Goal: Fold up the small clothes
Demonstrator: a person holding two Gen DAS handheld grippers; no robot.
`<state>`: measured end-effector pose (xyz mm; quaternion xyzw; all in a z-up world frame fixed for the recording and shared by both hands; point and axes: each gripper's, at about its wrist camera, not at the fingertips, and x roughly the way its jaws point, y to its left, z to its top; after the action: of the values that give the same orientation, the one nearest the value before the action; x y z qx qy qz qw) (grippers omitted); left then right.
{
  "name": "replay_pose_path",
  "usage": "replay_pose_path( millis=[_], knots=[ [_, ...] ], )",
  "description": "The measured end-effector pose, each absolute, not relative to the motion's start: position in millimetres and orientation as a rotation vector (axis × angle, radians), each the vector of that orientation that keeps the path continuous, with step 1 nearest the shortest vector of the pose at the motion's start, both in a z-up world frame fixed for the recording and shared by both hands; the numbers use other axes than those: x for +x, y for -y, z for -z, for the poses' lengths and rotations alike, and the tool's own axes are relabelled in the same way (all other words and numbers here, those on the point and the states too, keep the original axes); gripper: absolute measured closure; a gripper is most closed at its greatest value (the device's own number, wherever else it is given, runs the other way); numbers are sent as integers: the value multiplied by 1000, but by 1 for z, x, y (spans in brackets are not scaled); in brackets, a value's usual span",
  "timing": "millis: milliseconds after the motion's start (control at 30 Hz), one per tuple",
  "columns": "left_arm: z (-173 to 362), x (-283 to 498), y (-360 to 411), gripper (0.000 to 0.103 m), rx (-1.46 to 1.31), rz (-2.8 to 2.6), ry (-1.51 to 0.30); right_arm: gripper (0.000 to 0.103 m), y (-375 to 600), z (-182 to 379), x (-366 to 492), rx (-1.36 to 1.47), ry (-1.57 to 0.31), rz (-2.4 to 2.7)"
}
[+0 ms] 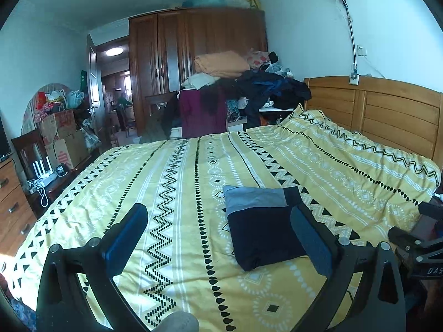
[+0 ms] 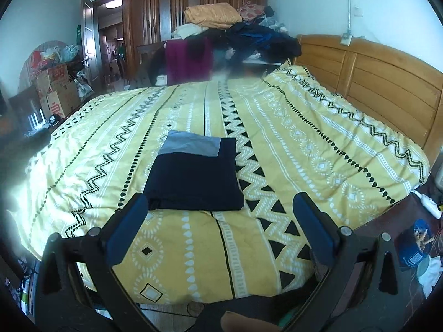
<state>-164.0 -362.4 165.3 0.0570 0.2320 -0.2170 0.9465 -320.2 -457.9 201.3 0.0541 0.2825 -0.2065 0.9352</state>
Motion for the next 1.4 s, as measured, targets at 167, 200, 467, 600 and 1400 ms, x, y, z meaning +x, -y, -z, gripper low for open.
replay_pose_path(
  millis=[167, 200, 467, 600, 1400],
  knots=[
    [-169, -165, 363, 0, 108, 443, -472, 0, 460, -210, -319, 114, -552, 435],
    [-170, -166, 363, 0, 110, 443, -469, 0, 461, -210, -318, 120, -558, 429],
    [-169, -174, 362, 0, 130, 449, -471, 0, 457, -207, -316, 135, -594, 421],
    [-171, -171, 353, 0, 115, 435, -476, 0, 450, -208, -315, 129, -610, 409],
    [-186, -171, 253, 0, 276, 362, -542, 0, 443, -245, -351, -91, -763, 347]
  ],
)
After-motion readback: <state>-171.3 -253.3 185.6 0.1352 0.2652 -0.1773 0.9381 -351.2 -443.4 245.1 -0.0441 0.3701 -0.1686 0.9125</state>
